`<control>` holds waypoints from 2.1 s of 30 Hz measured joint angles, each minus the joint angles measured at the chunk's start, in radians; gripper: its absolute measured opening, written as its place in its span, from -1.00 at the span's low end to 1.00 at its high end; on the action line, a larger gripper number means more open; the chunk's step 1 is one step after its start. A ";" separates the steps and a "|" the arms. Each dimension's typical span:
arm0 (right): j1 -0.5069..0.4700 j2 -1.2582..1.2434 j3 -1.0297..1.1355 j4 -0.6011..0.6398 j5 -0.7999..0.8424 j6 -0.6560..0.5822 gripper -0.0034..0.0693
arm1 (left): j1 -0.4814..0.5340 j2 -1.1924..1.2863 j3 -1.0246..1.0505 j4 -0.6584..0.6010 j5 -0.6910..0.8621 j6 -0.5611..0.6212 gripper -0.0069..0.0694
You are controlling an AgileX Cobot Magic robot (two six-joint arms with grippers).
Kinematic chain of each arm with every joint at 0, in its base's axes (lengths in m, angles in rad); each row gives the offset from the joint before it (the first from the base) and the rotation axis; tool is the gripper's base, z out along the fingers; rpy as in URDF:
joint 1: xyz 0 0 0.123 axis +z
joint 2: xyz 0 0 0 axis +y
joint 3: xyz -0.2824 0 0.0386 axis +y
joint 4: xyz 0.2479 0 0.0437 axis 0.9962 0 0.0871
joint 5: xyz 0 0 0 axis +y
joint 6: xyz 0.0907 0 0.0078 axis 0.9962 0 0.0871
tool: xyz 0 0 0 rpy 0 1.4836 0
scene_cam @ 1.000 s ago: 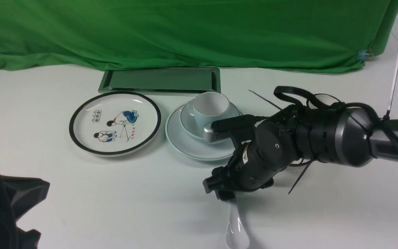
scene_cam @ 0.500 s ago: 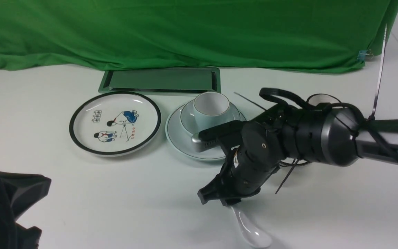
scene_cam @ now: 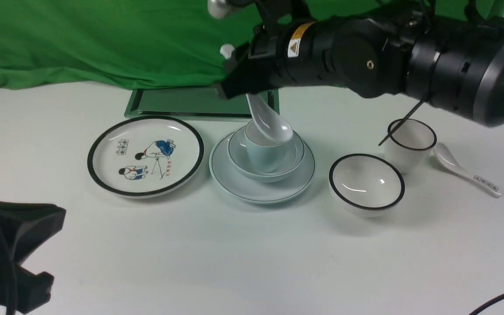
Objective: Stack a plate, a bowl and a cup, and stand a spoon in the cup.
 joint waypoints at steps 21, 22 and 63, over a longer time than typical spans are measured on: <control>-0.081 0.239 0.010 0.000 -0.389 0.003 -0.41 | 0.000 0.000 0.031 0.081 -0.109 0.001 -0.90; -0.082 0.244 0.010 0.000 -0.379 0.003 -0.41 | 0.000 0.000 0.031 0.081 -0.119 0.001 -0.90; -0.083 -0.909 0.666 0.000 0.009 -0.087 -0.78 | 0.000 0.000 0.031 0.084 -0.153 0.001 -0.90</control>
